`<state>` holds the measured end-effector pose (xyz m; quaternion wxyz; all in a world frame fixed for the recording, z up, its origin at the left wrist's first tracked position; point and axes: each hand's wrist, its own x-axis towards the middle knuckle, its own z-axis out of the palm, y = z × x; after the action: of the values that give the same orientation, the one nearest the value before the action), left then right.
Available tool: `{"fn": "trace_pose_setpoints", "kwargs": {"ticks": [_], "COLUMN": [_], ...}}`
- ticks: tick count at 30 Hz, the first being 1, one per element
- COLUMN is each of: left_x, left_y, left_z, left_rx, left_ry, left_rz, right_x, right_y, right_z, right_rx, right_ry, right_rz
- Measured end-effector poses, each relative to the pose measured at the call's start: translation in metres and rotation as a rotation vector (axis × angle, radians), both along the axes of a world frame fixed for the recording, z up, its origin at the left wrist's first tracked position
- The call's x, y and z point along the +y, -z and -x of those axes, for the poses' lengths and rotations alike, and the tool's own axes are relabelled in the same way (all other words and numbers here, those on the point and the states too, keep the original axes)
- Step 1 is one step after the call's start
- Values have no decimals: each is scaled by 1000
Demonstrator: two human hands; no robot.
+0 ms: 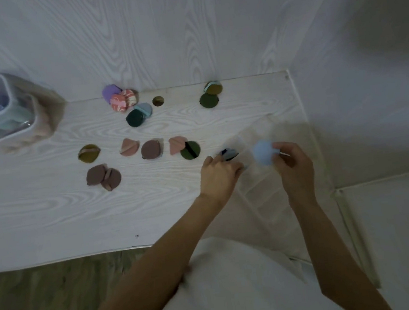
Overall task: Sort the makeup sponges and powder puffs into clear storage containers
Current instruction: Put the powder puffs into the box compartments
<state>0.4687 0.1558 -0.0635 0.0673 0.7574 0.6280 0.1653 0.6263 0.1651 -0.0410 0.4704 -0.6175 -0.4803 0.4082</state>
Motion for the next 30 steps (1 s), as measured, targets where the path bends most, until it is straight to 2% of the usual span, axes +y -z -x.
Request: {"fn": "trace_pose_setpoints", "kwargs": {"ticks": [4, 8, 15, 23, 30], "left_x": [-11, -13, -15, -19, -20], "left_y": [4, 5, 7, 14, 19], "left_z": [-4, -2, 16, 36, 46], "left_rx": [64, 33, 57, 103, -26], "left_ry": [30, 2, -24, -67, -92], "left_rz": [10, 52, -16, -108, -133], "right_x": [13, 21, 36, 42, 39], "right_y": [4, 3, 17, 20, 19], "right_z": [-3, 3, 27, 54, 68], "right_rx": [-193, -306, -641, -931, -1018], "right_ry": [-124, -275, -602, -660, -734], "right_rz": [-112, -159, -322, -414, -388]}}
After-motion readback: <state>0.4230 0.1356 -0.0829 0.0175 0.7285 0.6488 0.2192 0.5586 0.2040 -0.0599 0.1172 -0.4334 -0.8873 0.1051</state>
